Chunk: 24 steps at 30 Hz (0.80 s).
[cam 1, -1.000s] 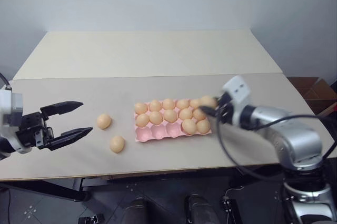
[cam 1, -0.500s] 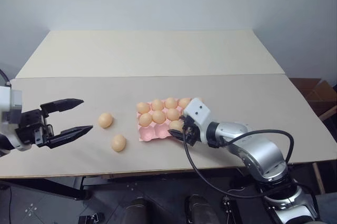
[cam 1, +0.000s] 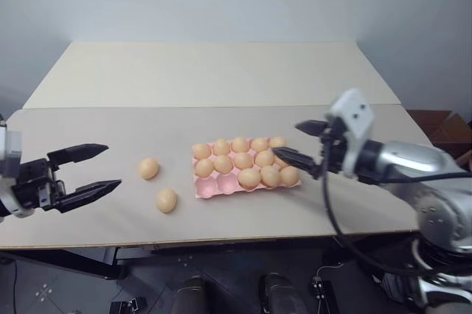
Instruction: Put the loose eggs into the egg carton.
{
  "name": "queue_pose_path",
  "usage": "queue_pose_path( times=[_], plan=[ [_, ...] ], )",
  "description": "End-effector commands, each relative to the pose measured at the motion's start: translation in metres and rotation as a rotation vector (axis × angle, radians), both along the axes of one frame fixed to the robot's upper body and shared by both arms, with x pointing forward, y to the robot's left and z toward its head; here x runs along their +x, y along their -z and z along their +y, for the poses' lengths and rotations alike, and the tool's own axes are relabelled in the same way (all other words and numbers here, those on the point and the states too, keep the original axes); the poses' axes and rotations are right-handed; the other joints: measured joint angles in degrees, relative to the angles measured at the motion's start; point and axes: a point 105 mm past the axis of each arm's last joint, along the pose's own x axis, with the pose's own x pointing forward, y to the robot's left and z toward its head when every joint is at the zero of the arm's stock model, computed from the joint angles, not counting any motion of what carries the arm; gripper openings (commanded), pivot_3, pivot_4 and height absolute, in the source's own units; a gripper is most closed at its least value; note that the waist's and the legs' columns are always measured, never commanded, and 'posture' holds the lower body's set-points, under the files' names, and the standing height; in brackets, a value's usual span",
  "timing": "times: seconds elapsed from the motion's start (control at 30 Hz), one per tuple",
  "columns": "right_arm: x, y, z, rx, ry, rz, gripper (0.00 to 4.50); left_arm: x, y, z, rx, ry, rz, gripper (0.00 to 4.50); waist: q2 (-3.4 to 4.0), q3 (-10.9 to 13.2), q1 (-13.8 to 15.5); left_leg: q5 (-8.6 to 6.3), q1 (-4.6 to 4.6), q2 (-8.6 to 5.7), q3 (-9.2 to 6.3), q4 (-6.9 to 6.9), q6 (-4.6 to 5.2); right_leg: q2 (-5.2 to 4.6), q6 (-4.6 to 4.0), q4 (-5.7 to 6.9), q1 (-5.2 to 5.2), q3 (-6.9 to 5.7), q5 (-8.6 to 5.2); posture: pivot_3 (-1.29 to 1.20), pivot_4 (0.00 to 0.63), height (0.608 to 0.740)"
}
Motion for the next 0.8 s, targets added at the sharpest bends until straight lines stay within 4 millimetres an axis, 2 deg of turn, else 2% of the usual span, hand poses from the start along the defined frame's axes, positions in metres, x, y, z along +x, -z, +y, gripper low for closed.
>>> queue_pose_path(
  times=[0.03,0.13,0.23,0.3,0.47,0.53,0.67,0.7,0.8],
  plan=[
    [-0.002,-0.002,-0.048,-0.012,0.067,-0.051,4.48,-0.006,0.001,0.016,0.016,-0.06,0.007,4.5,-0.01,0.0,0.12,0.0,-0.01,-0.03,0.04,-0.04,0.0,-0.03,0.01,-0.03,-0.01,0.0,0.0,0.0,0.15,0.74],
    [-0.011,0.024,-0.084,-0.103,0.076,-0.021,4.48,-0.008,0.007,0.024,0.0,-0.095,0.03,4.5,-0.02,0.01,0.22,0.0,0.03,-0.09,0.08,-0.1,0.01,-0.04,0.06,-0.14,0.06,0.01,-0.03,0.0,0.15,0.74],
    [-0.019,0.044,-0.102,-0.134,0.051,0.013,4.48,-0.009,0.014,0.026,-0.011,-0.11,0.053,4.5,-0.03,0.0,0.16,0.0,0.11,-0.01,0.1,-0.09,0.0,0.0,0.48,-0.12,0.12,0.01,-0.27,0.0,0.15,0.74],
    [-0.018,0.048,-0.104,-0.127,0.053,0.006,4.48,-0.009,0.018,0.025,-0.014,-0.109,0.06,4.5,-0.03,0.0,-0.31,0.0,0.2,0.04,0.15,-0.1,0.0,0.03,0.48,-0.01,0.11,0.09,-0.26,0.0,0.15,0.74],
    [-0.016,0.04,-0.098,-0.108,0.023,-0.031,4.48,-0.005,0.022,0.02,-0.012,-0.111,0.058,4.5,-0.02,0.01,-0.46,0.0,0.31,0.18,0.19,-0.1,0.0,0.17,0.45,0.1,0.07,0.2,-0.25,0.0,0.15,0.74],
    [-0.017,0.038,-0.098,-0.109,0.014,-0.036,4.48,0.002,0.025,0.021,0.011,-0.155,0.037,4.5,-0.02,0.01,-0.23,0.0,0.27,0.19,0.22,-0.12,-0.01,0.19,0.42,0.08,0.05,0.2,-0.26,0.0,0.15,0.74],
    [-0.017,0.033,-0.096,-0.114,0.002,-0.051,4.48,0.032,0.028,0.028,0.061,-0.312,-0.005,4.5,-0.04,0.02,0.63,0.0,0.23,0.16,0.23,-0.11,-0.01,0.19,0.39,0.06,0.06,0.21,-0.22,0.0,0.15,0.74],
    [-0.018,0.032,-0.096,-0.113,0.0,-0.053,4.48,0.034,0.029,0.027,0.066,-0.306,0.004,4.5,-0.04,0.02,0.68,0.01,0.24,0.14,0.24,-0.1,-0.01,0.19,0.39,0.05,0.09,0.22,-0.22,0.0,0.15,0.74],
    [-0.017,0.031,-0.095,-0.115,0.005,-0.057,4.48,0.022,0.034,0.001,0.052,-0.116,0.106,4.5,-0.04,0.01,0.68,0.0,0.2,0.16,0.31,-0.11,-0.01,0.19,0.22,0.02,0.05,0.24,-0.11,0.0,0.15,0.74]
  ],
)
